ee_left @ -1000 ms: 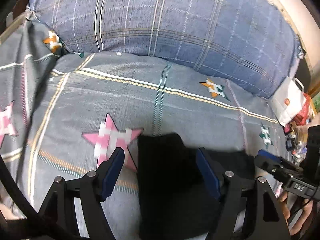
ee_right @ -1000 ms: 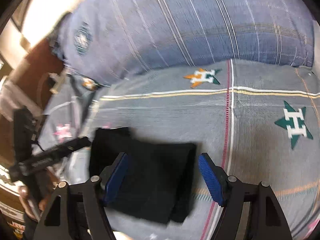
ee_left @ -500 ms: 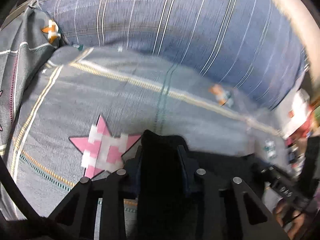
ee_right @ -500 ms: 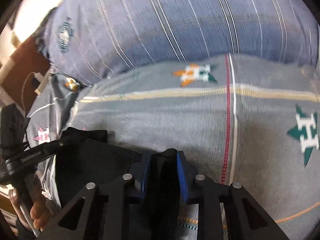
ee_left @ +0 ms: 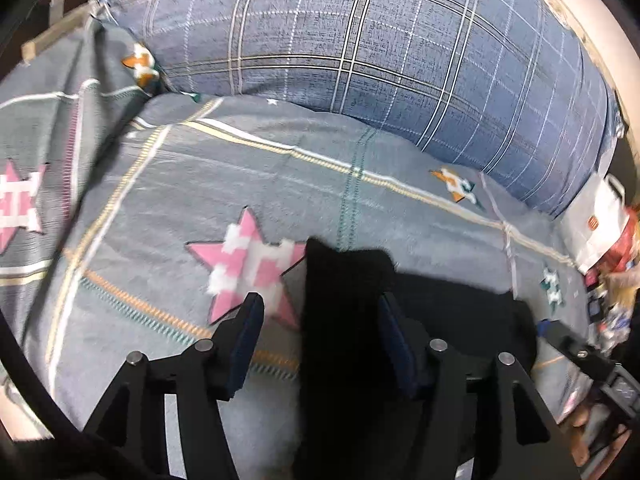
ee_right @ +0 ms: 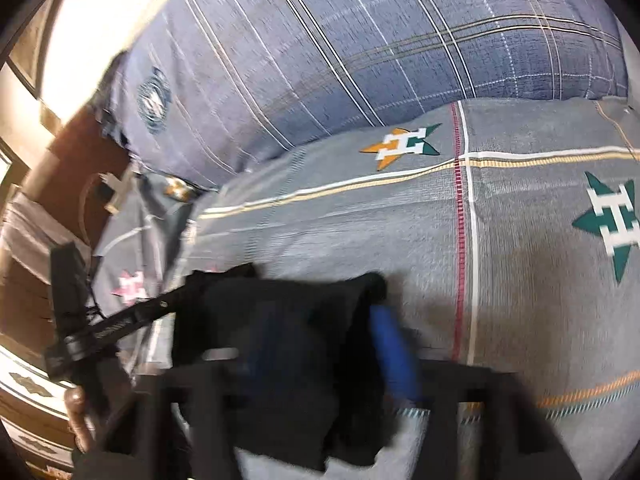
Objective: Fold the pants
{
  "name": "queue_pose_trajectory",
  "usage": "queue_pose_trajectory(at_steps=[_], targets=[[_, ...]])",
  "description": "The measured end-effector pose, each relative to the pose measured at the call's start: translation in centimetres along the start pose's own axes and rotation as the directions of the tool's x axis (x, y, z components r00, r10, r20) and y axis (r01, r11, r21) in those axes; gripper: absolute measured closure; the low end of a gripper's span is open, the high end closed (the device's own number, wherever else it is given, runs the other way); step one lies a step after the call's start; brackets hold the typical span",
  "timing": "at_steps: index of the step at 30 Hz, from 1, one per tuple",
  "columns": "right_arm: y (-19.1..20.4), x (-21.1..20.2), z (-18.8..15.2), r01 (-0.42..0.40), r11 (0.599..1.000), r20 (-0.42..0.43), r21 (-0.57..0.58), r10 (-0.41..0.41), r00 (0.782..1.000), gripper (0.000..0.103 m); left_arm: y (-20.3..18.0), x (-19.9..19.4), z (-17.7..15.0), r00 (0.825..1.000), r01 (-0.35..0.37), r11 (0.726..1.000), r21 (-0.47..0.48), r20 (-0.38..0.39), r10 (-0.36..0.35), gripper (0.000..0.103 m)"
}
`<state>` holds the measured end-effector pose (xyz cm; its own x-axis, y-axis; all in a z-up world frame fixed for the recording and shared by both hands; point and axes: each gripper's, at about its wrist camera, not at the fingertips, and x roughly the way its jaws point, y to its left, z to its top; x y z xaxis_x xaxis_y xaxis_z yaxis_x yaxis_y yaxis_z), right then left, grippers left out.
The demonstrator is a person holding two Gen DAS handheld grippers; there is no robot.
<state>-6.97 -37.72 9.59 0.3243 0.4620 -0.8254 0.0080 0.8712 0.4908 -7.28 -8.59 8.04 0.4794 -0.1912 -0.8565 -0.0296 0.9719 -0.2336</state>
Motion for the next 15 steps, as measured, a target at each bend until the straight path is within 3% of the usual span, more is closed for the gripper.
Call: queue_pose_trajectory(at_steps=[1,4,7,9,12,15], targets=[[0.3,-0.4,-0.6,0.001,1.000,0.011,-0.013,0.000,1.000,0.034,-0.1,0.1,-0.6,1.000,-0.017,1.000,0.009,0.001,0.017,0.042],[1.1,0.3,-2.2,0.098,0.992,-0.008,-0.083,-0.099,0.995,0.036,-0.8,1.1,-1.2,0.997,-0.081,0.996,0.044,0.000,0.081,0.040],[0.0,3.1,-2.6,0.208,0.974,-0.083,-0.090,-0.215,0.973,0.042,-1.5,2.0,-1.1,0.991,-0.136,0.987,0.087,0.022,0.135,0.037],[-1.2,3.0,-2.3,0.148,0.989,-0.096,0.001,-0.147,0.984,0.042,-1.9,1.4,-1.5,0.986,-0.164,0.980,0.110,0.055,0.158,0.037],[-0.6,1.0,-2.5,0.179,0.983,-0.032,-0.028,-0.180,0.983,0.042,-2.0,-0.3,-2.5,0.982,-0.173,0.979,0.110,0.093,0.163,0.036],[-0.2,-0.9,-3.5,0.121,0.993,0.010,-0.012,-0.121,0.993,0.042,-2.4,-1.3,-4.4,0.974,-0.204,0.973,0.109,0.120,0.191,0.036]])
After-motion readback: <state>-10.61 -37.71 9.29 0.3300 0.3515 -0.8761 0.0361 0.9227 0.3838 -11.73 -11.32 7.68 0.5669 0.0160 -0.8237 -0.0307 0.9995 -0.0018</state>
